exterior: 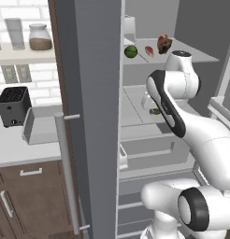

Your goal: Place one avocado and one steak in each tupperware on the nearby counter, to pack two identical lunches.

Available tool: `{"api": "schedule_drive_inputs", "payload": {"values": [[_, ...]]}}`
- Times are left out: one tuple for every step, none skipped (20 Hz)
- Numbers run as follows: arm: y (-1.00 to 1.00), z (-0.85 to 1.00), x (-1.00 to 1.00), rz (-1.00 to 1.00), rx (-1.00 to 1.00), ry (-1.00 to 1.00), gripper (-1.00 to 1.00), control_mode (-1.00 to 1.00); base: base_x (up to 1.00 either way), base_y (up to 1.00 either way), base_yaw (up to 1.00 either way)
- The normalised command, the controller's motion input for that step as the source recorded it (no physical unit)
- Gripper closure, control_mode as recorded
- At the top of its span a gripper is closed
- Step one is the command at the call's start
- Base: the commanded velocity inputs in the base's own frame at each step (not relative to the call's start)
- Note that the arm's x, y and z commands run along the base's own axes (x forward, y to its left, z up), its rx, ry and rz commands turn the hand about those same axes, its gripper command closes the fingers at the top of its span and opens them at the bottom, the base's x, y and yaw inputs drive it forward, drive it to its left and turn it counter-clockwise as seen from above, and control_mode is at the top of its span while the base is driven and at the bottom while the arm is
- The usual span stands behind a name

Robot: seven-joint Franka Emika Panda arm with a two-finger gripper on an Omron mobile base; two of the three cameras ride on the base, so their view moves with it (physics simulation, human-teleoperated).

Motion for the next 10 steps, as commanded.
{"api": "schedule_drive_inputs", "payload": {"values": [[0.0, 0.0, 0.0, 0.0, 0.0, 0.0, -1.0, -1.0, 0.0, 0.0, 0.0], [0.0, 0.0, -0.05, 0.0, 0.0, -0.04, -1.0, -1.0, 0.0, 0.0, 0.0], [0.0, 0.0, -0.09, 0.0, 0.0, -0.17, -1.0, -1.0, 0.0, 0.0, 0.0], [0.0, 0.0, -0.06, -0.03, -0.06, -0.28, -1.0, -1.0, 0.0, 0.0, 0.0], [0.0, 0.0, -0.04, -0.02, -0.03, -0.33, -1.0, -1.0, 0.0, 0.0, 0.0], [0.0, 0.21, -0.31, 0.0, -0.01, -0.38, -1.0, -1.0, 0.0, 0.0, 0.0], [0.0, 0.17, -0.19, 0.0, -0.02, -0.37, -1.0, -1.0, 0.0, 0.0, 0.0], [0.0, 0.24, -0.09, -0.01, 0.0, -0.32, -1.0, -1.0, 0.0, 0.0, 0.0], [0.0, 0.26, 0.0, -0.05, -0.01, -0.34, -1.0, -1.0, 0.0, 0.0, 0.0], [0.0, 0.34, 0.0, -0.05, -0.01, -0.35, -1.0, -1.0, 0.0, 0.0, 0.0]]}}
